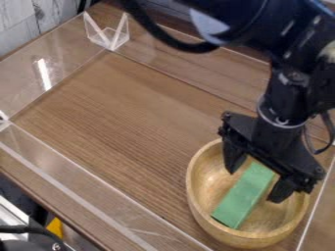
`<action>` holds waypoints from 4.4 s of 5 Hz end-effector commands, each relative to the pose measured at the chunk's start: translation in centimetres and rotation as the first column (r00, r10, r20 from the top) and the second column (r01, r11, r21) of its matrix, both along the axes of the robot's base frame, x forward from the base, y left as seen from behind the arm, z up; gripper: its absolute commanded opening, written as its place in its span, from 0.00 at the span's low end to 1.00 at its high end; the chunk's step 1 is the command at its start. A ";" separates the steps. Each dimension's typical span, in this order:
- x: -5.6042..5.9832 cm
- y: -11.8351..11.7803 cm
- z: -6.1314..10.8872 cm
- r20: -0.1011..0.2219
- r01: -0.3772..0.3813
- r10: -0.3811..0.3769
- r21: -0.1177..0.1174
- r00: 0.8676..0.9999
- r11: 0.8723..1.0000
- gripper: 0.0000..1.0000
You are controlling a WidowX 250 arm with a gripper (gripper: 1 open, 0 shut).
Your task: Remove the green block from inside the brown bowl and put it on the table
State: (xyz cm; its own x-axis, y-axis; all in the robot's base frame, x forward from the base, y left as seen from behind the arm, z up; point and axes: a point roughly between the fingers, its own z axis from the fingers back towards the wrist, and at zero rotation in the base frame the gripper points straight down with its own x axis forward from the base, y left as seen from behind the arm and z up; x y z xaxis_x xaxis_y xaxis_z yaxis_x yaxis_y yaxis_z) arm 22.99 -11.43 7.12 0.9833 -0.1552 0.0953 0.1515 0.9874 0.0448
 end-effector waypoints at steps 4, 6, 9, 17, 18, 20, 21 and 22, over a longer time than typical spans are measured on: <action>0.1 1.6 -0.6 0.015 -0.156 0.156 0.014 0.988 0.988 1.00; 0.0 1.2 0.0 0.012 -0.115 0.115 0.021 0.993 0.993 1.00; 0.4 1.6 -0.1 0.008 -0.246 0.246 0.027 0.969 0.969 1.00; 3.9 2.0 2.8 0.004 -0.249 0.250 -0.046 0.968 0.967 0.00; 4.2 3.9 5.0 0.017 -0.261 0.263 -0.078 0.965 0.962 0.00; 2.8 6.1 7.1 0.025 -0.331 0.335 -0.101 0.942 0.938 0.00; 2.5 6.1 6.5 0.011 -0.379 0.382 -0.091 0.924 0.921 0.00; 2.4 6.0 6.2 0.001 -0.422 0.423 -0.082 0.906 0.903 0.00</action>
State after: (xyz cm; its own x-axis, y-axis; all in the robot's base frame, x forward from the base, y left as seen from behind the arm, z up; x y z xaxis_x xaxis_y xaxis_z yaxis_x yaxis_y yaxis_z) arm 25.13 -5.29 12.65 0.9539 0.2884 0.0831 -0.2871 0.9575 -0.0272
